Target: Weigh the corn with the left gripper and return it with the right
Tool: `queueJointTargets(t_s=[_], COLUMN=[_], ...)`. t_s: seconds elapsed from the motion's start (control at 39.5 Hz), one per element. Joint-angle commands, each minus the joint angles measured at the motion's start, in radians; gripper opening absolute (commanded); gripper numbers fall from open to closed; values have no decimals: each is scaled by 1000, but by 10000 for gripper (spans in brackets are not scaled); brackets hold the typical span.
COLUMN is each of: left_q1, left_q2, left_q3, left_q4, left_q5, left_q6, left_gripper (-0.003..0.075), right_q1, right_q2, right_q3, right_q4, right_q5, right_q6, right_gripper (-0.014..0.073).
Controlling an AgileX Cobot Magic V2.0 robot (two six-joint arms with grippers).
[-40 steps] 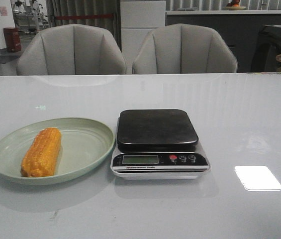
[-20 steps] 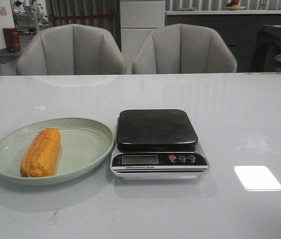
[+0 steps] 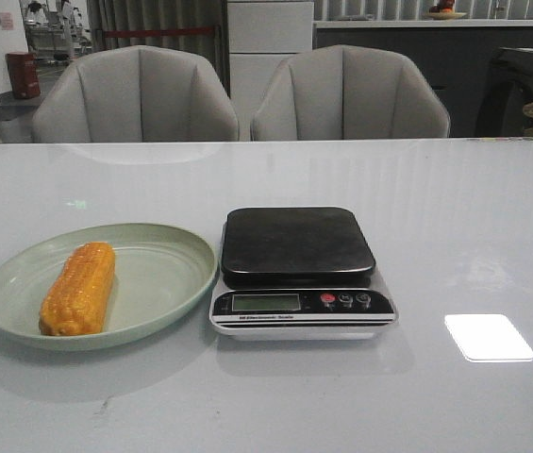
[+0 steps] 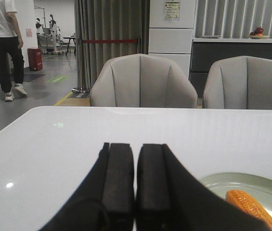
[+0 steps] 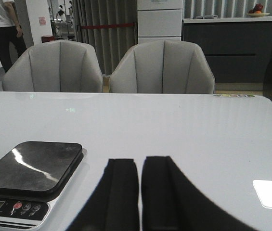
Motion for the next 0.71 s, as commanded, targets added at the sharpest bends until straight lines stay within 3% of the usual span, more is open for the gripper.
queueJointTargets(t_s=[0.0, 0.68], left_q1=[-8, -8], left_q2=[-20, -18], left_q3=[33, 33], left_q4=[-9, -9], left_q5=[-80, -80], left_q6=[0, 0], left_gripper=[113, 113], right_q1=[-8, -8], right_q2=[-22, -22], right_q3=[18, 17], right_q4=[-14, -14], right_q5=[-122, -101], right_q6=[-6, -6], right_gripper=[195, 195])
